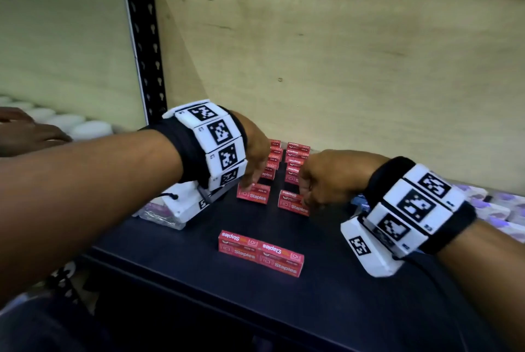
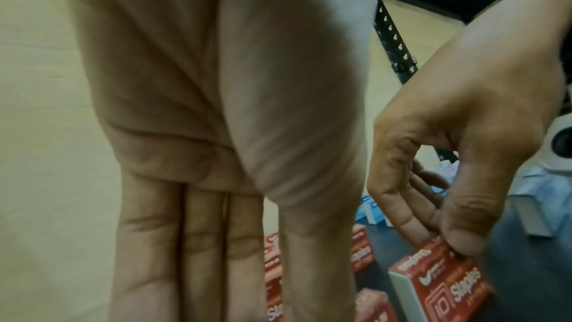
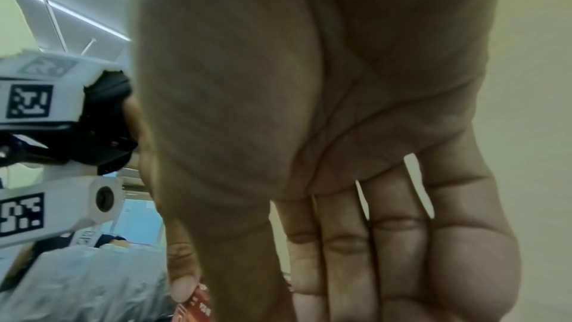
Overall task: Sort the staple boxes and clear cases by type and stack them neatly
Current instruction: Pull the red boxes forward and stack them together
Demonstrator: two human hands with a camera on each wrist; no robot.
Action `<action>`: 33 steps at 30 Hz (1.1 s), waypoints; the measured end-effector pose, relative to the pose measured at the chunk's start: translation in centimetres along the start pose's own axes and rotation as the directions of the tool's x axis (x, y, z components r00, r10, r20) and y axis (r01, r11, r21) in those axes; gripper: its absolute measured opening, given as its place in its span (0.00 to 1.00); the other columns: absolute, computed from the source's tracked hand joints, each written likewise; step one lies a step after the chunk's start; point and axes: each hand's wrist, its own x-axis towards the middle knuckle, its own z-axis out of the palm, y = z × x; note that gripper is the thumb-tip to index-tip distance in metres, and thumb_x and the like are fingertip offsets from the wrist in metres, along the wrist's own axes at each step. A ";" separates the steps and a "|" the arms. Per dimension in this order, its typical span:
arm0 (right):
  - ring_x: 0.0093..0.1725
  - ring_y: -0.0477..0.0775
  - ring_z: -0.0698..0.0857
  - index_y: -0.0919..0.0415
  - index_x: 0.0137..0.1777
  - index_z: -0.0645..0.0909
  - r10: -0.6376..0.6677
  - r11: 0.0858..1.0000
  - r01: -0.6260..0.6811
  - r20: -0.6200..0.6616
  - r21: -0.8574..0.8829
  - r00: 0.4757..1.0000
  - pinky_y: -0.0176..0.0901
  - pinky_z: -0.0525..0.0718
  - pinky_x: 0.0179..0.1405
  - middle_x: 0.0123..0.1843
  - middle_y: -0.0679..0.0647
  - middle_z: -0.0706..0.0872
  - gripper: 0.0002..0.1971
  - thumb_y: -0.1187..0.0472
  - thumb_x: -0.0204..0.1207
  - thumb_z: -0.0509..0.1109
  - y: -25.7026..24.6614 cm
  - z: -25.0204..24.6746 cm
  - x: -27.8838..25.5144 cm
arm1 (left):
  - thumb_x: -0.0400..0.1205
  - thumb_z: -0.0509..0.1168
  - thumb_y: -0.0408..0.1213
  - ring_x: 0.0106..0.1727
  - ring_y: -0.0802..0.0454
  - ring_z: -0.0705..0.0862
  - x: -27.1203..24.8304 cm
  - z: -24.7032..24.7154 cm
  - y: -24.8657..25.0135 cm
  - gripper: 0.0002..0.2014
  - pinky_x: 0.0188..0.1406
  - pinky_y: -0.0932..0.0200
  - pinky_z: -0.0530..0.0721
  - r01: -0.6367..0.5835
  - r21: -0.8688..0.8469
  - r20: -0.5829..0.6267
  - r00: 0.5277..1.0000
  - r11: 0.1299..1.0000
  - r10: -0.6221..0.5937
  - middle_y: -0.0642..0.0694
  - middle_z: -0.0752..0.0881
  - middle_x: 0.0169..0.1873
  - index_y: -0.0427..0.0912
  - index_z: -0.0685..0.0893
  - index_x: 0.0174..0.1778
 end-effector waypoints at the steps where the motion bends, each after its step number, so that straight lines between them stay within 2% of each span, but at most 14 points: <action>1: 0.42 0.46 0.86 0.55 0.49 0.90 -0.011 1.000 0.011 0.006 0.017 1.000 0.40 0.83 0.41 0.37 0.43 0.89 0.07 0.57 0.80 0.70 -0.1 0.1 -0.5 | 0.80 0.73 0.37 0.35 0.65 0.84 -0.1 0.0 -0.2 0.15 0.42 0.68 0.86 -0.026 -0.001 0.071 0.997 1.000 0.026 0.48 0.90 0.48 0.40 0.86 0.62; 2: 0.41 0.45 0.86 0.54 0.49 0.90 -0.024 0.999 0.024 0.005 0.025 1.000 0.40 0.83 0.41 0.36 0.42 0.88 0.07 0.57 0.80 0.70 -0.1 0.2 -1.1 | 0.80 0.72 0.36 0.28 0.69 0.83 -0.4 0.0 -0.1 0.13 0.33 0.72 0.84 -0.059 0.019 0.147 0.988 0.998 0.056 0.50 0.89 0.42 0.40 0.87 0.61; 3: 0.41 0.44 0.86 0.54 0.49 0.89 -0.037 0.999 0.037 0.000 0.031 0.999 0.40 0.83 0.42 0.36 0.42 0.88 0.07 0.56 0.80 0.70 -0.2 0.4 -1.6 | 0.80 0.72 0.37 0.23 0.70 0.81 -0.5 0.1 -0.2 0.13 0.29 0.73 0.82 -0.074 0.025 0.197 0.978 0.997 0.068 0.52 0.88 0.38 0.41 0.87 0.60; 6: 0.42 0.42 0.85 0.51 0.50 0.88 -0.063 0.996 0.063 0.002 0.062 0.998 0.38 0.83 0.44 0.40 0.42 0.90 0.05 0.53 0.79 0.71 -0.3 0.9 -3.3 | 0.79 0.74 0.41 0.29 0.66 0.83 -1.7 0.4 -0.5 0.10 0.37 0.67 0.81 -0.106 0.097 0.229 0.970 0.990 0.082 0.55 0.89 0.37 0.46 0.89 0.56; 10: 0.42 0.40 0.85 0.47 0.48 0.86 -0.070 0.994 0.068 0.017 0.082 0.997 0.38 0.83 0.43 0.41 0.41 0.90 0.04 0.49 0.78 0.73 -0.5 1.7 -4.9 | 0.78 0.74 0.42 0.38 0.60 0.86 -2.8 1.3 -1.4 0.09 0.45 0.63 0.83 -0.123 0.075 0.210 0.972 0.990 0.105 0.54 0.89 0.38 0.48 0.90 0.54; 13: 0.41 0.40 0.83 0.46 0.48 0.84 -0.070 0.994 0.068 0.023 0.085 0.997 0.38 0.80 0.42 0.41 0.40 0.87 0.05 0.47 0.78 0.72 -0.8 2.0 -5.5 | 0.77 0.75 0.45 0.48 0.54 0.89 -3.7 1.6 -1.8 0.10 0.51 0.60 0.84 -0.132 0.057 0.225 0.967 0.990 0.116 0.52 0.91 0.44 0.50 0.90 0.54; 15: 0.41 0.39 0.82 0.46 0.49 0.84 -0.075 0.993 0.071 0.037 0.094 0.997 0.38 0.79 0.42 0.41 0.40 0.86 0.06 0.47 0.79 0.72 -1.0 2.0 -5.9 | 0.77 0.75 0.46 0.50 0.54 0.89 -4.2 1.8 -2.0 0.10 0.55 0.59 0.85 -0.147 0.048 0.230 0.964 0.988 0.132 0.51 0.92 0.46 0.52 0.89 0.53; 17: 0.40 0.38 0.82 0.46 0.49 0.85 -0.083 0.992 0.078 0.051 0.098 0.995 0.37 0.79 0.43 0.41 0.39 0.86 0.06 0.46 0.78 0.72 -1.2 2.0 -6.1 | 0.77 0.75 0.46 0.50 0.55 0.89 -4.7 1.9 -2.2 0.10 0.55 0.59 0.85 -0.158 0.036 0.225 0.963 0.987 0.145 0.51 0.92 0.47 0.53 0.89 0.53; 20: 0.41 0.38 0.83 0.46 0.48 0.85 -0.083 0.991 0.077 0.052 0.106 0.995 0.38 0.81 0.44 0.41 0.40 0.87 0.06 0.46 0.78 0.72 -1.4 2.1 -6.5 | 0.77 0.75 0.46 0.49 0.58 0.88 -5.4 2.3 -2.3 0.09 0.48 0.64 0.82 -0.161 0.019 0.200 0.968 0.987 0.154 0.52 0.92 0.47 0.53 0.89 0.52; 22: 0.41 0.40 0.85 0.45 0.47 0.84 -0.085 0.990 0.077 0.064 0.116 0.994 0.38 0.82 0.43 0.41 0.41 0.88 0.06 0.45 0.78 0.72 -1.5 2.2 -6.7 | 0.77 0.75 0.45 0.49 0.59 0.87 -5.9 2.6 -2.5 0.10 0.49 0.64 0.82 -0.161 0.001 0.191 0.969 0.987 0.158 0.53 0.91 0.47 0.53 0.89 0.53; 25: 0.43 0.42 0.87 0.43 0.51 0.83 -0.087 0.988 0.074 0.089 0.137 0.992 0.39 0.85 0.47 0.45 0.41 0.89 0.08 0.45 0.76 0.74 -1.7 2.3 -7.1 | 0.74 0.78 0.41 0.42 0.65 0.83 -6.5 3.0 -2.8 0.19 0.46 0.67 0.79 -0.153 -0.015 0.207 0.966 0.988 0.153 0.59 0.88 0.51 0.55 0.84 0.60; 27: 0.47 0.41 0.85 0.40 0.58 0.79 -0.097 0.989 0.083 0.107 0.125 0.990 0.40 0.84 0.50 0.49 0.38 0.86 0.15 0.43 0.73 0.76 -1.8 2.3 -7.2 | 0.72 0.80 0.40 0.39 0.69 0.79 -7.0 3.1 -2.7 0.30 0.41 0.69 0.76 -0.162 -0.005 0.229 0.960 0.987 0.159 0.61 0.84 0.56 0.58 0.78 0.68; 30: 0.51 0.42 0.84 0.38 0.65 0.74 -0.100 0.991 0.085 0.143 0.104 0.985 0.42 0.84 0.55 0.54 0.37 0.83 0.26 0.39 0.69 0.78 -2.3 2.5 -7.2 | 0.70 0.81 0.43 0.45 0.66 0.78 -7.6 3.0 -2.2 0.37 0.44 0.69 0.74 -0.183 0.026 0.239 0.956 0.983 0.172 0.61 0.81 0.62 0.59 0.73 0.74; 33: 0.51 0.44 0.84 0.39 0.63 0.76 -0.098 0.993 0.089 0.113 0.077 0.989 0.47 0.85 0.57 0.53 0.39 0.84 0.26 0.35 0.68 0.76 -2.9 2.9 -6.9 | 0.71 0.81 0.46 0.50 0.62 0.79 -7.9 2.9 -1.6 0.36 0.49 0.66 0.76 -0.180 0.038 0.221 0.961 0.983 0.167 0.60 0.81 0.65 0.58 0.74 0.74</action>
